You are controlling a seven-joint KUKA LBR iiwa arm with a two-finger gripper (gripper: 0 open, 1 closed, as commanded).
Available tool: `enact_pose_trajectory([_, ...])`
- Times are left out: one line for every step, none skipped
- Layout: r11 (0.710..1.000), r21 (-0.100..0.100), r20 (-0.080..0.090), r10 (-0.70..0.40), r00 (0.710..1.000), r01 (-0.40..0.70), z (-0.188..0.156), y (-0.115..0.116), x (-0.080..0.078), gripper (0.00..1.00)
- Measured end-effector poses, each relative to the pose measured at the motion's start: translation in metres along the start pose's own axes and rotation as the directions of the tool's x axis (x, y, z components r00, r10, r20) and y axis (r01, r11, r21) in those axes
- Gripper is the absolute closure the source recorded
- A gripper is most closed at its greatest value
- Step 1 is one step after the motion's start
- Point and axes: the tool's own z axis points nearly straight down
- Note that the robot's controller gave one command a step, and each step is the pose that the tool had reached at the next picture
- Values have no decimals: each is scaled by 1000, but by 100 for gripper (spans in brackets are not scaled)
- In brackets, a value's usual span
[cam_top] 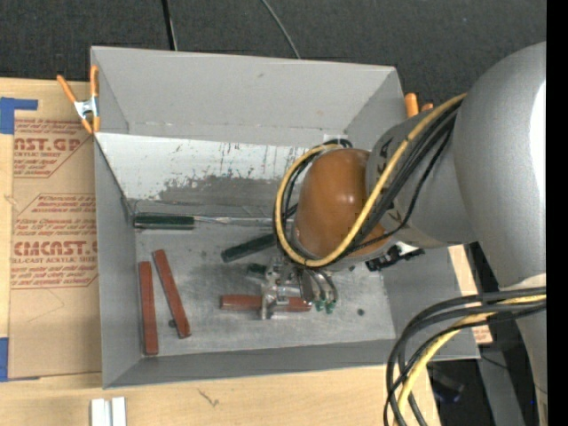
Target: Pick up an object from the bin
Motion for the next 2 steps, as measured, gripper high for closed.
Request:
enact_pose_trajectory([1000,0,-5,0,1000,0,-19,0,1,100])
enact_pose_trajectory([1000,-1,-1,0,1000,0,-36,0,-1,100])
